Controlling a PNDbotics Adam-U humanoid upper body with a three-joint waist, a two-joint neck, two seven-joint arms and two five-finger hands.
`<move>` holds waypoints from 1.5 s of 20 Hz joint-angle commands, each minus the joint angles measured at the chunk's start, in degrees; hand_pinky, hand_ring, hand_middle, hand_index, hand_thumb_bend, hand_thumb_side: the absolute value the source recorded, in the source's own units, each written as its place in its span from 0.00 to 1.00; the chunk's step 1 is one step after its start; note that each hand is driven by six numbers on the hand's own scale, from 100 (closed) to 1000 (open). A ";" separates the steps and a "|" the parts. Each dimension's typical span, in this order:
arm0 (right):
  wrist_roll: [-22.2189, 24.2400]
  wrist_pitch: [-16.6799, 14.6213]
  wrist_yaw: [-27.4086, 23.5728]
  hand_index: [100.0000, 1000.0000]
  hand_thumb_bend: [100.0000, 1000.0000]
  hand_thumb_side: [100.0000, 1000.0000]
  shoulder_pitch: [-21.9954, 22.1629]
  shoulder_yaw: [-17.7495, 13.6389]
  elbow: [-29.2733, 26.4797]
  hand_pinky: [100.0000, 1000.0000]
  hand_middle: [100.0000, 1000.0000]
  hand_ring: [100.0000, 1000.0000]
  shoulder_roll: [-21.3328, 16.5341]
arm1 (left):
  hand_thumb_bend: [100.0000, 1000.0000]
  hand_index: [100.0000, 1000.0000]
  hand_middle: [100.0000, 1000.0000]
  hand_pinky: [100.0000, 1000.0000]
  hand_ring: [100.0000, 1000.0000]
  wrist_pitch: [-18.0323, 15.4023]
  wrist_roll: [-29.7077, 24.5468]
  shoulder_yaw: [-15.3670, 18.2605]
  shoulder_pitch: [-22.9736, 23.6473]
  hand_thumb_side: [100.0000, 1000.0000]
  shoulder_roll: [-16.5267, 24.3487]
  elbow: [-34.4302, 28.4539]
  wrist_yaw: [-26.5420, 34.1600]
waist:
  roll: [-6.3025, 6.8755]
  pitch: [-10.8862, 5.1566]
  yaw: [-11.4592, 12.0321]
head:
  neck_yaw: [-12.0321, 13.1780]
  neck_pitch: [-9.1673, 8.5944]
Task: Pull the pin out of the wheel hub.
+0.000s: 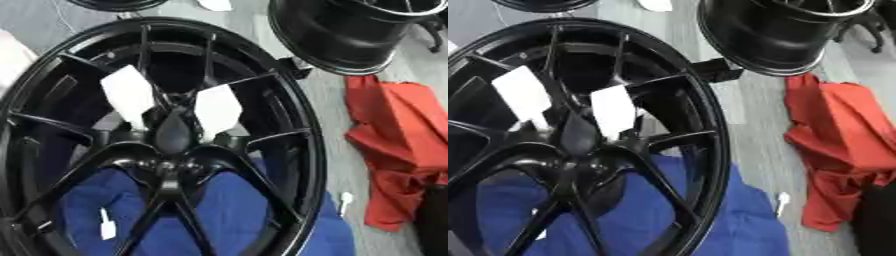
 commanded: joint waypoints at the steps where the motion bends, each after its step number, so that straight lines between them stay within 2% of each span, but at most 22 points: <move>1: 5.37 -3.72 1.19 0.83 0.22 0.03 -1.42 1.39 0.89 0.98 0.78 0.87 -3.65 | 0.00 0.78 0.60 0.69 0.58 0.08 -0.33 0.23 -0.72 0.57 2.36 -0.54 0.26 | 0.19 -1.62 0.22 | -0.59 0.20; 7: 9.91 -7.14 0.00 0.83 0.23 0.03 -3.22 3.66 2.07 0.98 0.79 0.87 -3.83 | 0.00 0.78 0.60 0.69 0.58 0.20 -0.81 -0.09 -1.20 0.57 2.63 -0.54 0.84 | -0.11 -1.53 0.99 | -1.11 -0.10; 12: 12.19 -8.51 -1.34 0.84 0.24 0.02 -4.79 5.23 2.91 0.97 0.79 0.87 -3.94 | 0.00 0.78 0.60 0.69 0.58 0.29 -1.20 -0.32 -1.65 0.57 2.92 -0.54 1.25 | -0.29 -1.42 1.32 | -1.58 0.40; 16: 13.94 -8.99 -3.09 0.84 0.23 0.02 -7.64 7.26 3.70 0.95 0.79 0.86 -3.61 | 0.00 0.78 0.59 0.69 0.58 0.46 -1.60 -0.63 -2.21 0.57 3.06 -0.54 1.70 | -0.34 -1.53 1.70 | -2.37 0.75; 22: 16.15 -8.21 -7.04 0.85 0.25 0.03 -13.80 11.35 4.89 0.90 0.78 0.81 -1.87 | 0.00 0.78 0.60 0.69 0.58 0.60 -2.02 -0.76 -2.91 0.57 3.16 -0.54 2.37 | -0.34 -2.28 2.37 | -3.46 1.38; 30: 20.18 -4.10 -10.71 0.84 0.32 0.03 -23.85 18.26 8.26 0.85 0.75 0.76 2.93 | 0.00 0.78 0.60 0.69 0.58 1.48 -2.22 -0.68 -4.08 0.57 3.26 -0.54 4.14 | -0.58 -3.76 2.86 | -4.86 2.46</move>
